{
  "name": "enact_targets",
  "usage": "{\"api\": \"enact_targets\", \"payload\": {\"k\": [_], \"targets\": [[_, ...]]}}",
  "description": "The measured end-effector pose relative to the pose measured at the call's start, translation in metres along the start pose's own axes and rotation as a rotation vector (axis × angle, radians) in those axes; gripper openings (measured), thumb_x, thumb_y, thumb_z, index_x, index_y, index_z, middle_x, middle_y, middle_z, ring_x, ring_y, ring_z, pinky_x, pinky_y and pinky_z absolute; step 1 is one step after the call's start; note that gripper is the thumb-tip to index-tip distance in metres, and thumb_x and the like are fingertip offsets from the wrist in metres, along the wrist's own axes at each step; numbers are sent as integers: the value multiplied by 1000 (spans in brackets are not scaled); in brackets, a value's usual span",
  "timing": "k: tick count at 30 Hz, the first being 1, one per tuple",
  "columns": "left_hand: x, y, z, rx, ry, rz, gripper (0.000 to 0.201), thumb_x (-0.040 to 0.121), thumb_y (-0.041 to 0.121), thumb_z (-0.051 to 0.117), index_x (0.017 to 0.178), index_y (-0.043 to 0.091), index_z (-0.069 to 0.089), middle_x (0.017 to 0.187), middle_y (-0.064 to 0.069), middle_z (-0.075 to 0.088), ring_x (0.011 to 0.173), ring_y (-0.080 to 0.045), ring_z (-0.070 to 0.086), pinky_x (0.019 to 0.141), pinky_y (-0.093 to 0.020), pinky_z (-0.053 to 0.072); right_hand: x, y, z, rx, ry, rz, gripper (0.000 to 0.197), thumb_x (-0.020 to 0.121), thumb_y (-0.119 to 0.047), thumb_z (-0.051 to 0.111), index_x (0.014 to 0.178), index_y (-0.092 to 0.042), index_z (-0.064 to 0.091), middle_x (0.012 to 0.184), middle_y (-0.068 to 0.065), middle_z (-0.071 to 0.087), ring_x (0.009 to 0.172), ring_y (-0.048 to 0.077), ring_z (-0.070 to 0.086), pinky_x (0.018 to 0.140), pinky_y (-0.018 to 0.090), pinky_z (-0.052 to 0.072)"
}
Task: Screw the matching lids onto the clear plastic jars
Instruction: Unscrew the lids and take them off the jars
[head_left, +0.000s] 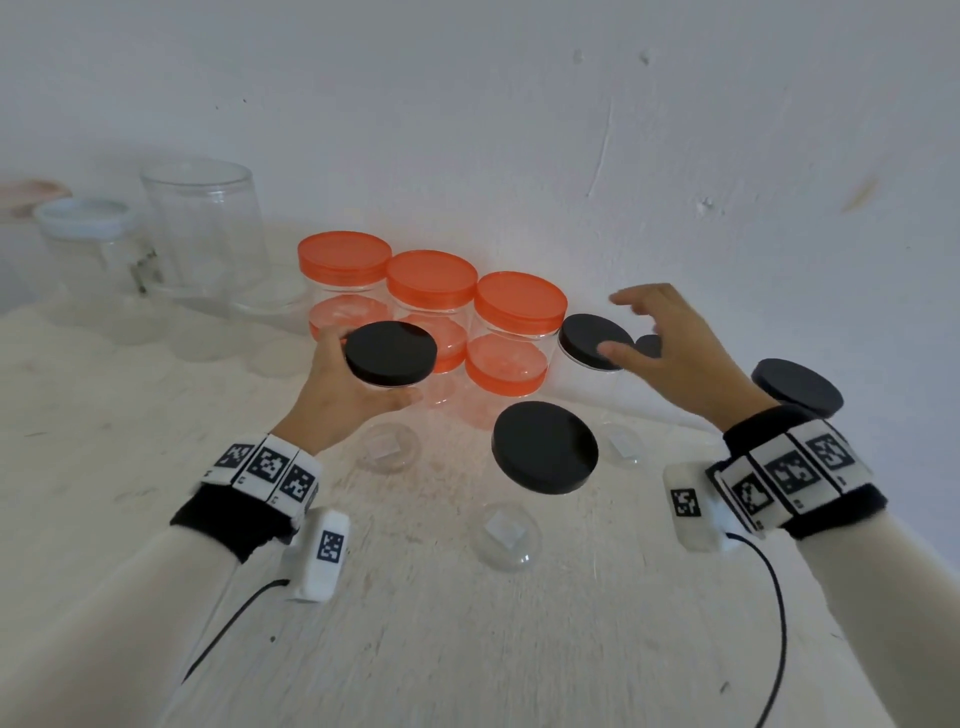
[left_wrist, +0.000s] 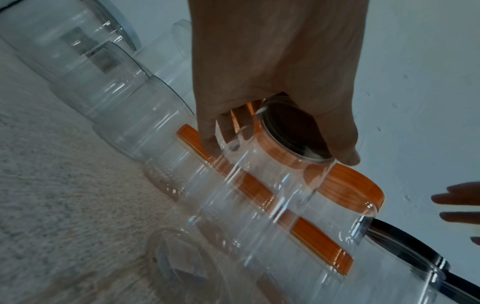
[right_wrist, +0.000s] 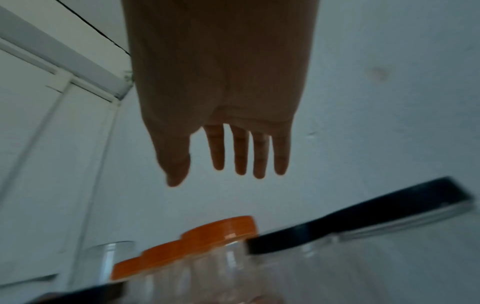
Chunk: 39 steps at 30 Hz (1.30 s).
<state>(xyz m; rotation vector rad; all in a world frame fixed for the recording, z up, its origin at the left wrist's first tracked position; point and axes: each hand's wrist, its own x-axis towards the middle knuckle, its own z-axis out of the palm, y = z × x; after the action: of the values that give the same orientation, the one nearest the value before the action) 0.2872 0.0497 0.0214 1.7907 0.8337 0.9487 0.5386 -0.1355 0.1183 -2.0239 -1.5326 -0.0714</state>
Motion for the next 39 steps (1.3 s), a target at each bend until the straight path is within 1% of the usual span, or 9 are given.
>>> {"api": "enact_targets", "payload": {"k": [3,6,8,11,14,17,26,32,39], "targets": [[0,3,-2,15,-21,-2,88,61,14,85,127,15,27,121,3,41,110,-11,45,76,-12,39,-22,-32,9,182,-255,-71,63,71,-54,61,127,-30,45,128,-13,43,118,4,44,101,23,37],[1,3,-5,26,-37,-4,90,58,19,87,127,15,29,124,1,44,111,-12,48,80,-16,41,-39,-47,20,169,-555,-115,80,71,-44,73,138,-34,31,137,-18,32,125,-3,31,104,13,28],[0,7,-5,37,-58,-14,89,59,19,87,127,15,30,121,2,46,109,-13,49,78,-16,41,-47,-50,31,58,-599,-180,88,69,-39,79,141,-32,29,137,-15,30,126,4,31,106,19,29],[-3,14,-1,49,-109,-21,84,60,17,86,124,17,31,114,5,46,103,-11,48,70,-13,39,-54,-48,37,-2,-542,-160,86,69,-34,79,140,-32,31,135,-12,30,125,12,33,106,31,34],[-8,20,11,25,-191,-16,84,62,15,86,124,20,30,111,10,47,100,-6,48,69,-11,38,-61,-40,27,-43,-503,-68,83,72,-30,78,141,-32,31,138,-9,24,126,12,28,103,23,32],[-14,26,30,-37,-265,12,85,61,13,86,123,24,29,108,17,47,101,-4,49,77,-13,40,-69,-28,17,-96,-455,7,84,73,-29,77,143,-31,30,137,-4,21,125,13,27,100,18,29],[-28,34,98,-188,-431,23,80,63,16,85,124,24,34,116,14,51,112,-8,49,91,-23,42,-94,4,0,-310,-236,188,69,82,-36,68,139,-17,35,147,-2,25,131,20,28,102,33,37],[-24,36,120,-110,-406,131,86,57,39,86,131,20,46,126,1,52,114,-15,51,95,-32,45,-99,14,-3,-422,-186,158,67,85,-31,66,143,-16,36,143,3,32,128,21,30,103,31,35],[-28,45,128,-101,-349,190,63,66,22,83,119,28,50,111,14,53,106,-13,51,86,-17,41,-99,16,0,-430,-176,179,64,90,-24,60,146,-18,30,149,-2,28,134,18,30,105,27,31]]}}
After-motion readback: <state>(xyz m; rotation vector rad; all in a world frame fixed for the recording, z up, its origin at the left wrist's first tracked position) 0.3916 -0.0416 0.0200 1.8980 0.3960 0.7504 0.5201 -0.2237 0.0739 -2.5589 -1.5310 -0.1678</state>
